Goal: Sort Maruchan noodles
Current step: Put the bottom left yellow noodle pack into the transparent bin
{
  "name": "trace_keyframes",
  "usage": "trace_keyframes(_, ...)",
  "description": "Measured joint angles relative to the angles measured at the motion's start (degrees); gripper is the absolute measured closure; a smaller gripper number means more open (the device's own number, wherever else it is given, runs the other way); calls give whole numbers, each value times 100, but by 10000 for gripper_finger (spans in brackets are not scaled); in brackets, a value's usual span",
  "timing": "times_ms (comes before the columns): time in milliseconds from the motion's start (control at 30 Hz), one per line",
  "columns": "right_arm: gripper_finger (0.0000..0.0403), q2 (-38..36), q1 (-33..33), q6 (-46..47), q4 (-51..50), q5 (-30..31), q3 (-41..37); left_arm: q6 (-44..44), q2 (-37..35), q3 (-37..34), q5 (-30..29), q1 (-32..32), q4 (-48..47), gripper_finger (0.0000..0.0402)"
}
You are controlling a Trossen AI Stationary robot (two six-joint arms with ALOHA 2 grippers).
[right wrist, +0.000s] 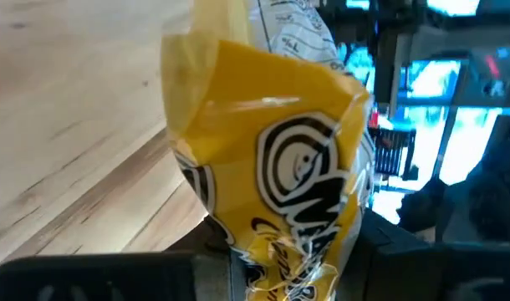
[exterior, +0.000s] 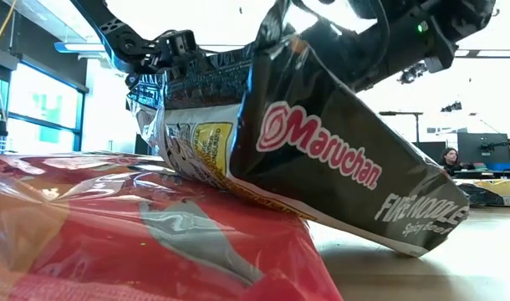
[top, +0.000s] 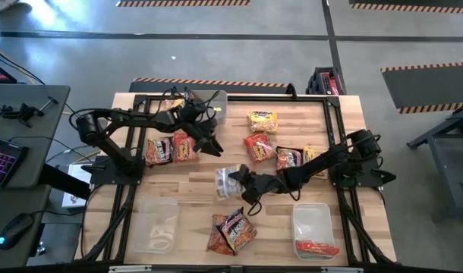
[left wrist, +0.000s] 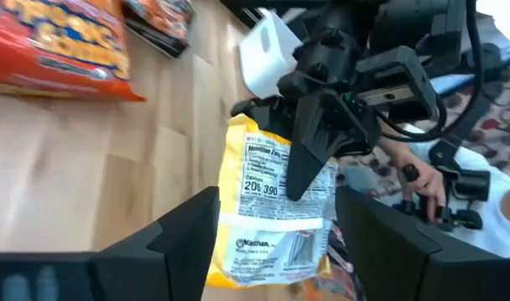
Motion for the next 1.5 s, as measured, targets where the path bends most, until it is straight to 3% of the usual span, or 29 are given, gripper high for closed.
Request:
trace_keyframes(200,306,0,48,-564,-77,-110,327,207,-1,0,270,-276,-3,158)
trace_keyframes(533,306,0,48,-1223,-164,-348,669,352,-2,0,161,-549,-189,158)
trace_keyframes(1133,306,2,-114,-1571,-195,-627,842,852,0,0,521,-950,-173,161)
trace_keyframes(1300,306,9,-116,-1773,-41,-620,839,959,0,0,551,-950,-167,188)
trace_keyframes(1500,306,9,-118,-1818,58,-618,839,1114,0,0,557,-950,-168,247)
